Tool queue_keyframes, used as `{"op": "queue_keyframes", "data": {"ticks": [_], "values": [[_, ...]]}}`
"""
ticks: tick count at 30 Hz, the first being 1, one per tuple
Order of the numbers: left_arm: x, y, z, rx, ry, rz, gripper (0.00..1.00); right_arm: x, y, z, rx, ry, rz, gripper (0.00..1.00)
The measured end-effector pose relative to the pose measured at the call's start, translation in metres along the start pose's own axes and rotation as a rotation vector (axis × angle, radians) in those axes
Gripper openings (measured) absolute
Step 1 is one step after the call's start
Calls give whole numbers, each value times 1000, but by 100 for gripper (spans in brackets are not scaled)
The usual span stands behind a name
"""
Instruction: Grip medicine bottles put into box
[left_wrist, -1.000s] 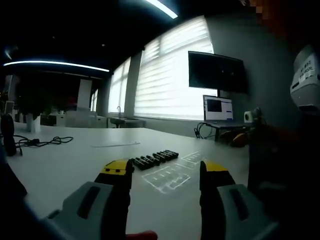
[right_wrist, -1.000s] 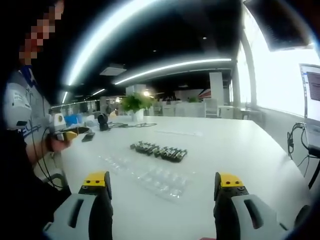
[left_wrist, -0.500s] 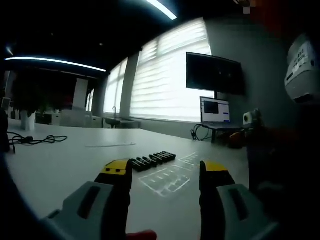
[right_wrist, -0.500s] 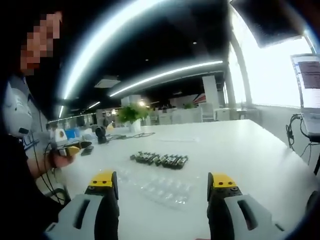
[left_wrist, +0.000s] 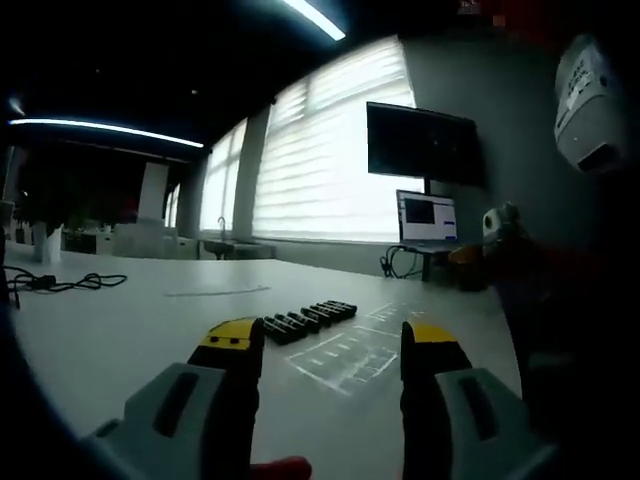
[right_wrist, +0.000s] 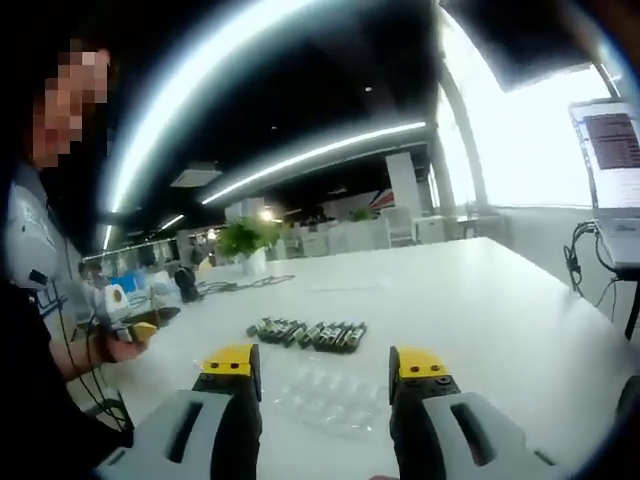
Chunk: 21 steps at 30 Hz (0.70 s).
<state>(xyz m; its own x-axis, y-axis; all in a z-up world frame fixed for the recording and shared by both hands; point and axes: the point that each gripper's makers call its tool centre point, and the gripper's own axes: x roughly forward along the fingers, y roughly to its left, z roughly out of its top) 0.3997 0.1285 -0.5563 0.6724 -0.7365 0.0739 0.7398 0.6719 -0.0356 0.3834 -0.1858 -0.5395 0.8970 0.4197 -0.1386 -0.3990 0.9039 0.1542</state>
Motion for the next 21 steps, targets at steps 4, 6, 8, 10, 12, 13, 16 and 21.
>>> {"op": "queue_keyframes", "data": {"ticks": [4, 6, 8, 10, 12, 13, 16, 21], "values": [[3, 3, -10, -20, 3, 0, 45, 8, 3, -3, -12, 36, 10, 50], [5, 3, -13, -46, -5, -1, 45, 9, 2, -2, -5, 44, 10, 50], [4, 4, -13, -20, -3, 7, 45, 11, 1, 0, 13, 42, 8, 50], [4, 6, -14, -6, 1, 19, 46, 14, 1, 2, 17, 48, 8, 50], [5, 5, -15, -1, 5, 20, 46, 16, 0, 2, 1, 62, -3, 50], [5, 5, -15, -1, 4, 17, 46, 18, 0, 2, 1, 69, -5, 49], [5, 4, -15, -6, 2, 10, 47, 25, -5, 7, 45, 63, -32, 41], [4, 7, -16, -29, 14, 17, 46, 38, -7, 11, 77, 94, -26, 41]]}}
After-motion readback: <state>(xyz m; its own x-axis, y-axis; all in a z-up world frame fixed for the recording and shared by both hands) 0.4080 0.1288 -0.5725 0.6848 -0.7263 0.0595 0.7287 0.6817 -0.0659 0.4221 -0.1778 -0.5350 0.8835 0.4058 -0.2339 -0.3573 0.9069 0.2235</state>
